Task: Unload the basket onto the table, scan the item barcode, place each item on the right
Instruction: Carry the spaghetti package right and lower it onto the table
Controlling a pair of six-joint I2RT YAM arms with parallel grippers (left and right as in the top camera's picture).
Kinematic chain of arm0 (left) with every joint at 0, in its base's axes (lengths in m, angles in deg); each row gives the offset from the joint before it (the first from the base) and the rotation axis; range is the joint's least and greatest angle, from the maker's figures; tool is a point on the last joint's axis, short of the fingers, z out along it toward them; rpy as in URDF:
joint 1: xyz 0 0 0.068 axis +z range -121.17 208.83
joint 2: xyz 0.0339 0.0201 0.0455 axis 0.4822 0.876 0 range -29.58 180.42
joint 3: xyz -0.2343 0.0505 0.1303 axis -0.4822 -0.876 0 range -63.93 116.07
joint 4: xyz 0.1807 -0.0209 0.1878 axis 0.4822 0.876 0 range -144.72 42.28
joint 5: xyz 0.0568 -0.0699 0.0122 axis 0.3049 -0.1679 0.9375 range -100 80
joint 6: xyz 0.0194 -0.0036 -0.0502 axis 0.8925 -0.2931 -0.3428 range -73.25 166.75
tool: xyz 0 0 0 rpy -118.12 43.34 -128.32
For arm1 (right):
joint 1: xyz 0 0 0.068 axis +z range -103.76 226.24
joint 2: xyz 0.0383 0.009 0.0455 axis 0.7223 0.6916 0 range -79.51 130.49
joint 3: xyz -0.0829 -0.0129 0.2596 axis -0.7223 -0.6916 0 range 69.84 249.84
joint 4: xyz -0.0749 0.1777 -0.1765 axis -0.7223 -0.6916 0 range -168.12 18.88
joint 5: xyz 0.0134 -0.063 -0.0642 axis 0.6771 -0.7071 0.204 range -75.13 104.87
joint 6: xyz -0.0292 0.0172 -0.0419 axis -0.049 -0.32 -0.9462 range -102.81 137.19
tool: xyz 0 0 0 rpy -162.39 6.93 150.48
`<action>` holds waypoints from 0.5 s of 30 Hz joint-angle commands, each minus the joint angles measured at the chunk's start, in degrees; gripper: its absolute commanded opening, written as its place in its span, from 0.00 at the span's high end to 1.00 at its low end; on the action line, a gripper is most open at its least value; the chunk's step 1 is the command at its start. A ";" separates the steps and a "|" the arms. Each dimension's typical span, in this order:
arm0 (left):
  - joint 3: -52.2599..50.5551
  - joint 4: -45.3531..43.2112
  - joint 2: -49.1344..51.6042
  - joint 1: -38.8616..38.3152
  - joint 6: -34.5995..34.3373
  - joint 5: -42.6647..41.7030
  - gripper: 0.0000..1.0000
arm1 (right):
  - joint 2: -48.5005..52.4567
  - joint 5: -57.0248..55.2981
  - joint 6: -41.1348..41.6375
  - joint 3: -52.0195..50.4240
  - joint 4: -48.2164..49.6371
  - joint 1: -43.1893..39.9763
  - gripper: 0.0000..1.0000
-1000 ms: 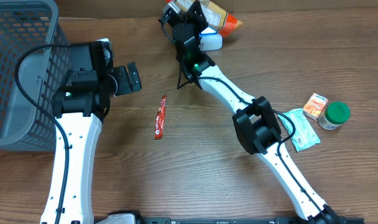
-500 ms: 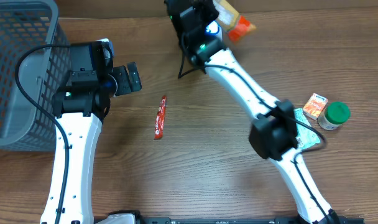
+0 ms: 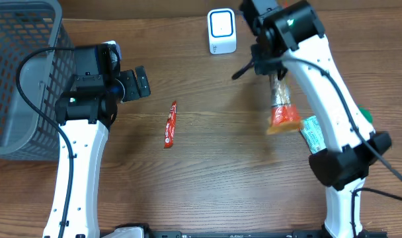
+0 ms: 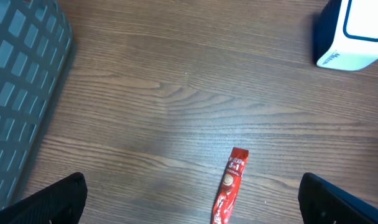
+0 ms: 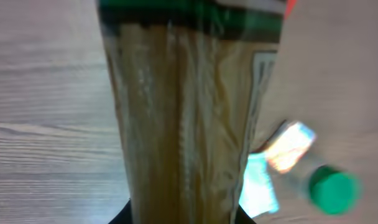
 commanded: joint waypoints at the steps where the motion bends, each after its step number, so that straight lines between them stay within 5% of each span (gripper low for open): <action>1: 0.31 -0.02 0.42 -0.02 0.72 0.70 0.00 | 0.81 7.02 4.79 -9.57 2.93 -2.54 0.96; 15: 0.31 -0.04 0.42 -0.02 0.72 0.72 0.00 | 0.81 2.40 4.94 -40.37 13.90 -8.24 0.96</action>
